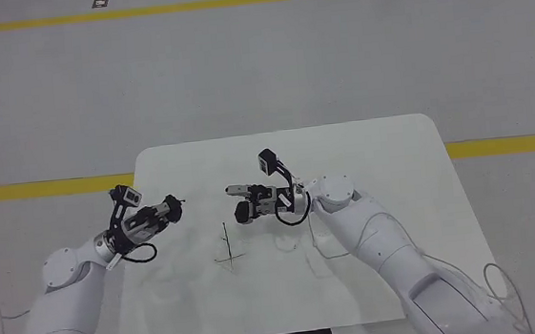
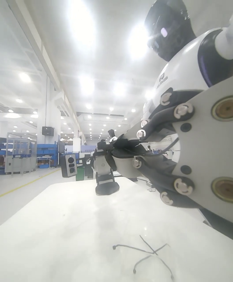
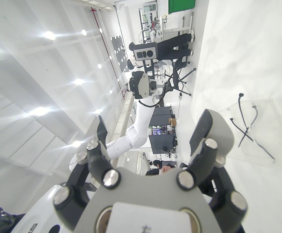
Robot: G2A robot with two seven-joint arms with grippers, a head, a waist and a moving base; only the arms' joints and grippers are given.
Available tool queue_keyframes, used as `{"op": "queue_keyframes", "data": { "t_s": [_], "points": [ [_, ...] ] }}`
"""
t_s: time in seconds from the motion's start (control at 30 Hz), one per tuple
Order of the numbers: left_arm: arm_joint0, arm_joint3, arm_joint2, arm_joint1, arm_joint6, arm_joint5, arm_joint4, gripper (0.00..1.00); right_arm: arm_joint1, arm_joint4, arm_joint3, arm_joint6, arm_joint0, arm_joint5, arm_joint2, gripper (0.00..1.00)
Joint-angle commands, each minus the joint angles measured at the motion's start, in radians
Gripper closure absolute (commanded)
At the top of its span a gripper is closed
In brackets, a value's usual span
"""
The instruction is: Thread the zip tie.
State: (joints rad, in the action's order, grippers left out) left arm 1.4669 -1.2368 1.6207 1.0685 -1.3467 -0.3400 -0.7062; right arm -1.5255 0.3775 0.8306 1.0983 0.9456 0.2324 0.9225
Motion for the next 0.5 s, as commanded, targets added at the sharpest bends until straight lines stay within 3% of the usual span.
{"op": "queue_keyframes", "data": {
  "t_s": [0.0, 0.07, 0.33, 0.4, 0.47],
  "points": [
    [0.006, -0.020, 0.060, 0.027, -0.043, 0.000, 0.014, 1.00, 0.000, 0.000, 0.000, 0.000, 0.000, 0.000, 0.000, 0.00],
    [0.010, -0.042, 0.092, 0.042, -0.043, 0.000, 0.037, 1.00, 0.000, 0.000, 0.000, 0.000, 0.000, 0.000, 0.000, 0.00],
    [0.010, -0.042, 0.092, 0.042, -0.043, 0.000, 0.037, 1.00, 0.000, 0.000, 0.000, 0.000, 0.000, 0.000, 0.000, 0.00],
    [0.009, -0.072, 0.106, 0.043, 0.013, 0.000, 0.073, 1.00, 0.000, 0.000, 0.000, 0.000, 0.000, 0.000, 0.000, 0.00],
    [0.021, -0.088, 0.109, 0.048, -0.030, 0.000, 0.044, 1.00, 0.000, 0.000, 0.000, 0.000, 0.000, 0.000, 0.000, 0.00]
  ]
}}
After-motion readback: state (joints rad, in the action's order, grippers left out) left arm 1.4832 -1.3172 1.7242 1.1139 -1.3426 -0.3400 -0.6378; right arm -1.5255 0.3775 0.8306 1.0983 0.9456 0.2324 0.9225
